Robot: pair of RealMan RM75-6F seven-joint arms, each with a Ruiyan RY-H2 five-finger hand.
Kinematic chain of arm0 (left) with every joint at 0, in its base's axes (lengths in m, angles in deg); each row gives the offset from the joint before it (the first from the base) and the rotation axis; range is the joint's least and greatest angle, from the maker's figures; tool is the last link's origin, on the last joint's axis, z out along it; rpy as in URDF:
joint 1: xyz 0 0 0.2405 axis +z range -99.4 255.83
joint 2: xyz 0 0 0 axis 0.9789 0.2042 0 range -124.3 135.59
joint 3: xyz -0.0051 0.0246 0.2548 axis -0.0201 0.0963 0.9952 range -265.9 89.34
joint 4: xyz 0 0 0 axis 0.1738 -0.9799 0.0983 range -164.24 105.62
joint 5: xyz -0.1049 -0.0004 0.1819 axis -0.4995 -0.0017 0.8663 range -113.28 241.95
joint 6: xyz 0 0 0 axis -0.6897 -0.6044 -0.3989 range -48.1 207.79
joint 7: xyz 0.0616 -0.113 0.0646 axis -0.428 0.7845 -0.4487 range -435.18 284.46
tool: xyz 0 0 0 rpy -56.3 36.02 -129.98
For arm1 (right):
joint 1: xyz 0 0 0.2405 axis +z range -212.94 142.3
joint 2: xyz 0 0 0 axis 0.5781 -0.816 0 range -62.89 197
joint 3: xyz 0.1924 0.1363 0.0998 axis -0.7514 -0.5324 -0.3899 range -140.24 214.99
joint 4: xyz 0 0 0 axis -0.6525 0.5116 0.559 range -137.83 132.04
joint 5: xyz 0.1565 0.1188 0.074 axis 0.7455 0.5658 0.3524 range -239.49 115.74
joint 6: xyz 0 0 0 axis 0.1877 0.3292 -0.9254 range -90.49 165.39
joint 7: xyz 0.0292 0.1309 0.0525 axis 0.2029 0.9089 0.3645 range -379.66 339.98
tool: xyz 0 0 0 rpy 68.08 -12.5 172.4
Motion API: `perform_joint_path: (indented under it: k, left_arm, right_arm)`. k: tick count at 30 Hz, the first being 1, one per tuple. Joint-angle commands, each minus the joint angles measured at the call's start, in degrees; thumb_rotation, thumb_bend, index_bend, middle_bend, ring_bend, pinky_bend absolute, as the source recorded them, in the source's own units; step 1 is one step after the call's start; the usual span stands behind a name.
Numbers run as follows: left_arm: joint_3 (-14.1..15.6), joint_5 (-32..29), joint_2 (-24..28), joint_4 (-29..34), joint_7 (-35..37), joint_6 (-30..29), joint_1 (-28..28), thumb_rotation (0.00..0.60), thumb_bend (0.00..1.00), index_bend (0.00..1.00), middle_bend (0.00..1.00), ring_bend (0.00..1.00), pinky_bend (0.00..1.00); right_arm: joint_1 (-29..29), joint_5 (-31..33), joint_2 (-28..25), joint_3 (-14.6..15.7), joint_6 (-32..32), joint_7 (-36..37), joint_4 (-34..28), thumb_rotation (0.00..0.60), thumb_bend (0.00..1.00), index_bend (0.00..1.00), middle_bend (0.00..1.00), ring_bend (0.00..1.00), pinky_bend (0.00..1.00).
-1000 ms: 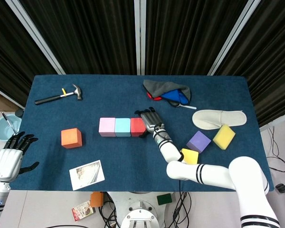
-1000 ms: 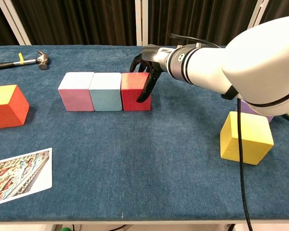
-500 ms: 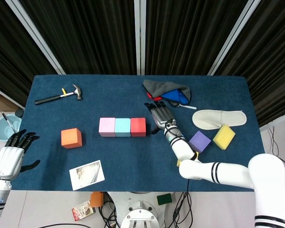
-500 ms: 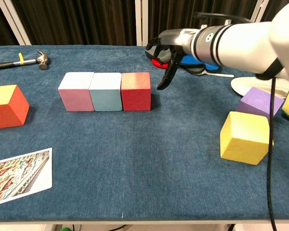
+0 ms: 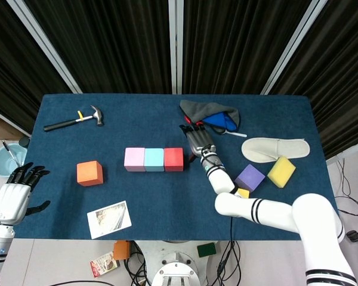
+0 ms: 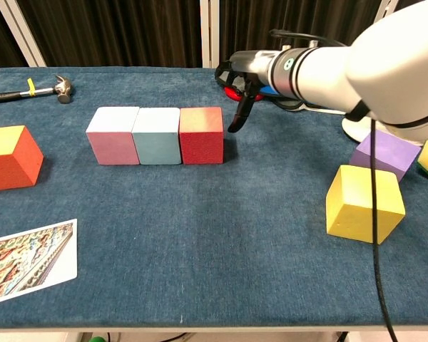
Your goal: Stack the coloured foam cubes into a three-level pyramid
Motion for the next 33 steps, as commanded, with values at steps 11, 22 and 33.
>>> perform_joint_path:
  k: [11,22,33]
  left_arm:
    - [0.2,0.2,-0.5,-0.9,0.4,0.2,-0.1,0.6,0.03,0.26,0.2,0.1,0.16]
    - [-0.8,0.5,1.3,1.5,2.5,4.4,-3.8,0.6,0.03,0.26,0.2,0.1,0.16]
    - [-2.9,-1.7,3.3,10.5,1.8,15.8,-11.8,0.6,0.03,0.09,0.11,0.09,0.18]
  right_arm:
    - [0.5,-0.4,1.8,-0.6,0.3,0.2,1.8,0.6,0.01,0.08,0.12,0.02,0.0]
    - [-3.8,-3.3,-8.3,1.8,-6.7,-2.1,-11.8,0.6,0.03,0.08,0.13,0.02,0.0]
    - [-19.0,-20.4,-34.3,7.0,-21.6,3.4,-40.2,0.6,0.03,0.09,0.15,0.02,0.0]
